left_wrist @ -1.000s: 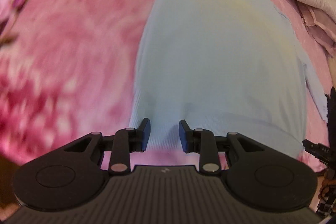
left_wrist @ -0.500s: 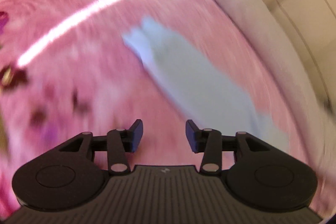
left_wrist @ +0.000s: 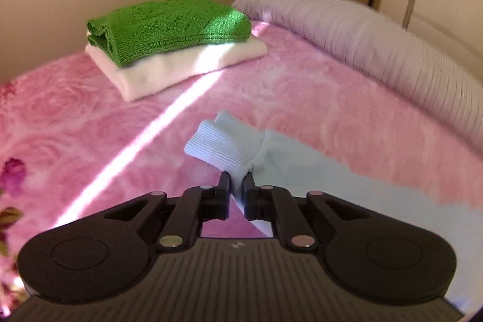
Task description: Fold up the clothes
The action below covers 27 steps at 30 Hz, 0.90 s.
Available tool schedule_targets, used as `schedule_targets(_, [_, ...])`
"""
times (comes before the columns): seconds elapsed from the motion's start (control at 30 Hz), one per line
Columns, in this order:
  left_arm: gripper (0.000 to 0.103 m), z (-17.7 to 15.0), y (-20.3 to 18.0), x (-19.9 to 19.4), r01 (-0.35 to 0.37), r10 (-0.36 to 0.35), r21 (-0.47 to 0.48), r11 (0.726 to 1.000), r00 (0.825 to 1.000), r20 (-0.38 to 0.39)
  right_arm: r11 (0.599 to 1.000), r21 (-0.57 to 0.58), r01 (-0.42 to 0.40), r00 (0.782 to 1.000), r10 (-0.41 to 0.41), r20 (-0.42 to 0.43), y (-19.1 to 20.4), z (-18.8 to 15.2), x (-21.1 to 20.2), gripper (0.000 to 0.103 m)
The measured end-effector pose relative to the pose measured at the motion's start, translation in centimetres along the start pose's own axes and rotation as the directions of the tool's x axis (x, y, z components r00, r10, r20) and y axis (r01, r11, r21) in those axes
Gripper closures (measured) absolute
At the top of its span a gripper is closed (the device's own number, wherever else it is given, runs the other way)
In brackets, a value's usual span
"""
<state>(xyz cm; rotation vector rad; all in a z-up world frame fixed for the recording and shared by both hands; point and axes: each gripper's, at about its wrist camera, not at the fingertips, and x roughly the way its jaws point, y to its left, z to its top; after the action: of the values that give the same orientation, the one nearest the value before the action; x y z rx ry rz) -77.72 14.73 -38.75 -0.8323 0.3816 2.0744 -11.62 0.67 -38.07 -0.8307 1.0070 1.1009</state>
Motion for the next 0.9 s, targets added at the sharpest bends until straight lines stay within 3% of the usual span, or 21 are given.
schedule_targets(0.07, [0.085,-1.0,-0.3,1.6,-0.050,0.056,0.084,0.995,0.996,-0.067,1.000,0.009,-0.002,1.000,0.002,-0.007,0.0,0.2,0.2,0.075])
schedule_targets(0.13, [0.069,-1.3,-0.4,1.2,-0.070,0.079,0.145,0.987,0.995,-0.056,1.000,0.024,-0.009,1.000,0.010,-0.019,-0.1,0.2,0.4,0.075])
schedule_targets(0.2, [0.068,-1.2,-0.3,0.0,-0.077,0.088,0.155,0.985,0.994,-0.068,0.998,0.055,-0.007,1.000,0.008,-0.014,-0.7,0.1,0.0,0.075])
schedule_targets(0.3, [0.071,-1.7,0.8,-3.3,0.011,0.005,0.096,0.995,0.987,-0.160,0.990,0.140,-0.022,1.000,0.020,0.012,-2.3,-0.6,-1.0,0.074])
schedule_targets(0.37, [0.071,-3.0,1.1,-6.1,0.166,-0.153,0.033,0.986,0.957,-0.245,0.974,0.224,-0.038,0.999,0.035,0.018,-3.7,-1.4,-1.5,0.070])
schedule_targets(0.4, [0.069,-3.8,1.0,-7.5,0.265,-0.256,-0.005,0.964,0.924,-0.286,0.958,0.279,-0.058,0.998,0.053,0.025,-4.4,-1.9,-1.7,0.069])
schedule_targets(0.43, [0.067,-4.8,0.5,-8.9,0.367,-0.358,-0.037,0.930,0.873,-0.333,0.943,0.323,-0.084,0.996,0.076,0.035,-4.9,-2.5,-1.8,0.064])
schedule_targets(0.47, [0.066,-6.1,-0.2,-10.3,0.459,-0.445,-0.062,0.886,0.808,-0.385,0.925,0.365,-0.110,0.994,0.100,0.046,-5.4,-3.0,-1.8,0.056])
schedule_targets(0.57, [0.063,-10.1,-2.2,-12.5,0.600,-0.565,-0.118,0.791,0.643,-0.518,0.866,0.465,-0.183,0.983,0.165,0.080,-6.5,-4.7,-1.8,0.051])
schedule_targets(0.67, [0.063,-13.3,-3.8,-12.8,0.643,-0.580,-0.138,0.753,0.550,-0.601,0.862,0.467,-0.196,0.980,0.193,0.055,-5.9,-5.6,-0.6,0.051])
schedule_targets(0.77, [0.067,-15.6,-5.0,-12.5,0.635,-0.538,-0.121,0.763,0.520,-0.663,0.884,0.430,-0.185,0.982,0.181,0.049,-4.9,-6.0,0.1,0.052])
schedule_targets(0.8, [0.079,-15.9,-5.4,-12.7,0.635,-0.516,-0.077,0.768,0.544,-0.662,0.895,0.411,-0.172,0.985,0.165,0.052,-4.6,-6.0,0.2,0.057])
schedule_targets(0.83, [0.102,-15.9,-5.6,-13.2,0.639,-0.499,-0.029,0.769,0.571,-0.653,0.909,0.376,-0.177,0.984,0.168,0.056,-4.3,-5.9,0.1,0.077])
schedule_targets(0.87, [0.102,-15.6,-5.6,-13.7,0.651,-0.508,-0.014,0.759,0.578,-0.639,0.923,0.339,-0.184,0.983,0.174,0.060,-3.9,-5.8,-0.1,0.088])
schedule_targets(0.9, [0.102,-15.4,-5.1,-14.3,0.659,-0.527,-0.018,0.752,0.585,-0.616,0.937,0.303,-0.174,0.985,0.161,0.066,-3.5,-5.7,-0.6,0.092])
